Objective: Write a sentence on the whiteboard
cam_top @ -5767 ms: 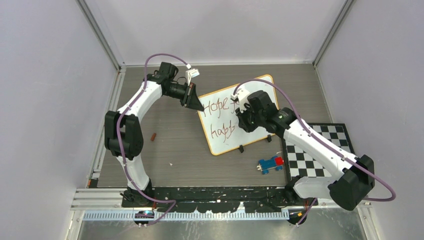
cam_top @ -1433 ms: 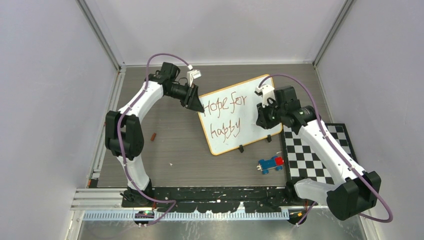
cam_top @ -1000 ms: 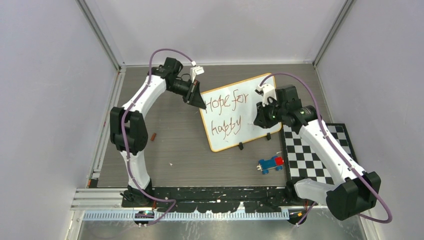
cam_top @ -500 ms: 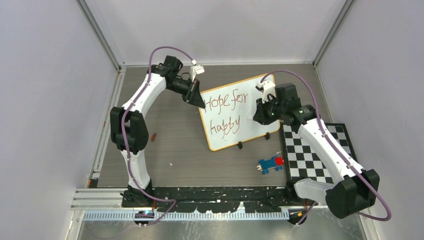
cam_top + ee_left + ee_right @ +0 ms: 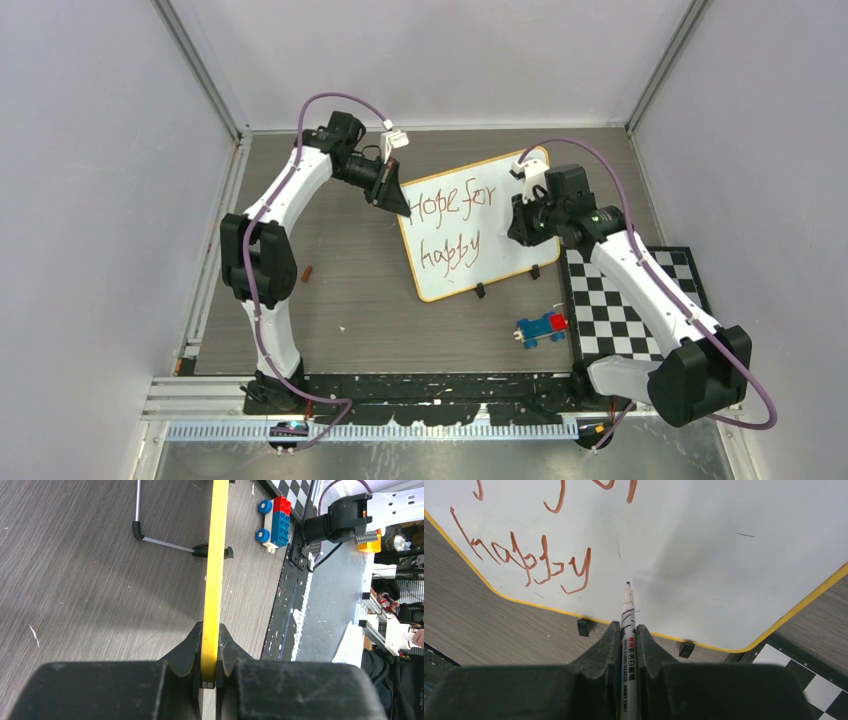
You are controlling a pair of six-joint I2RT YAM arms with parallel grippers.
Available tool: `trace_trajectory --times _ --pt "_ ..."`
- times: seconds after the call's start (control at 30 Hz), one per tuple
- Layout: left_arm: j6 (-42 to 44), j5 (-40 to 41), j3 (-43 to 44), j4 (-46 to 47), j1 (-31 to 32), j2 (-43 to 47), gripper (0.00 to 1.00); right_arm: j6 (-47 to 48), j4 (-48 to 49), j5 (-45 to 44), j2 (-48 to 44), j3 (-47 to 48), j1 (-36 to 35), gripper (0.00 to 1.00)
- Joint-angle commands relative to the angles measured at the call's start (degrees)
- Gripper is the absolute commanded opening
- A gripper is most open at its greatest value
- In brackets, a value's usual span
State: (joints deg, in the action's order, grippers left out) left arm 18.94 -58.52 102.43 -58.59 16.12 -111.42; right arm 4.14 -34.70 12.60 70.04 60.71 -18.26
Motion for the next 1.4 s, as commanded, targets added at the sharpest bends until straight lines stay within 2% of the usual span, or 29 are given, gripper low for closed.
trace_trajectory --times 0.0,0.93,1.37 --pt "1.9 3.9 0.9 1.0 -0.7 0.8 0.0 -0.6 2.3 -1.3 1.0 0.8 0.2 0.0" --pt "1.9 3.7 0.1 1.6 -0.4 0.4 0.0 -1.3 5.7 0.1 3.9 2.7 -2.0 0.0" --pt "1.9 3.8 0.0 1.5 -0.4 0.5 0.0 1.1 4.0 -0.4 3.5 -0.2 -2.6 0.0"
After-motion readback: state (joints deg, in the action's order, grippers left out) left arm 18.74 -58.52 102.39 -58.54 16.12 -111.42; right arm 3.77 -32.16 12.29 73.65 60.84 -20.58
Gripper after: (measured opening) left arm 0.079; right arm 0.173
